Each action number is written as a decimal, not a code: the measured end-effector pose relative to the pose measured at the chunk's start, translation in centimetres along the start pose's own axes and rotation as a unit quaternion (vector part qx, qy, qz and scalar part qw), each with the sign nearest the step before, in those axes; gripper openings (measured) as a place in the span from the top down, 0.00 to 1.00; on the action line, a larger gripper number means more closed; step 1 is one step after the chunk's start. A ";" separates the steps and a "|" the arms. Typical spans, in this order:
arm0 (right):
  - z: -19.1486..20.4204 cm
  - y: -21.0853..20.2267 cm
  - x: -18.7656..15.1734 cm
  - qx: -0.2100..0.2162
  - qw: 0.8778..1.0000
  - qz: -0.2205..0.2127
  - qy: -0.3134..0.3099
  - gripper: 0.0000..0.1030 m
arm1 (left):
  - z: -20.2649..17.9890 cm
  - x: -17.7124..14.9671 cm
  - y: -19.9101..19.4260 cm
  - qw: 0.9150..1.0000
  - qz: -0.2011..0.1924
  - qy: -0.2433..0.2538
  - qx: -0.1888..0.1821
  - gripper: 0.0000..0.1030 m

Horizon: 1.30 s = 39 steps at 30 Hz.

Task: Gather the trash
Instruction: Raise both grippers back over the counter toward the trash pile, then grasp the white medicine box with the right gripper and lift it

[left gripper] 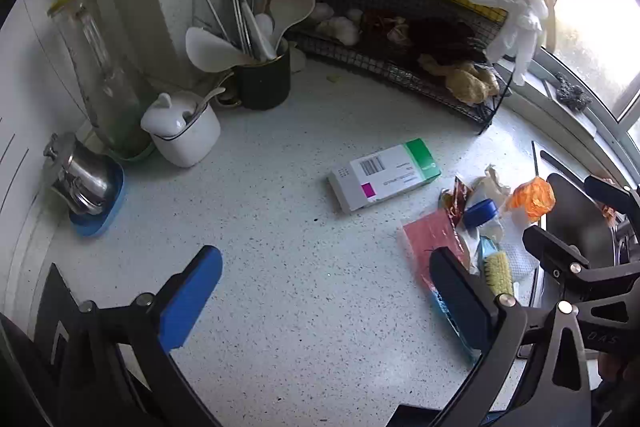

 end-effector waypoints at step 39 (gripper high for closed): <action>6.1 21.0 4.8 0.144 0.910 0.186 -0.341 0.13 | 3.8 -0.2 15.2 0.984 0.169 -0.043 0.016 0.00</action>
Point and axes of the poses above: each gripper's, at about its wrist camera, not at the fingertips, and y roughly the way its jaws point, z to its left, x to its top, the point moved 7 cm from there along y, roughly the way its jaws point, and after that the axes turned 6 degrees about x, right-handed, at the moved point
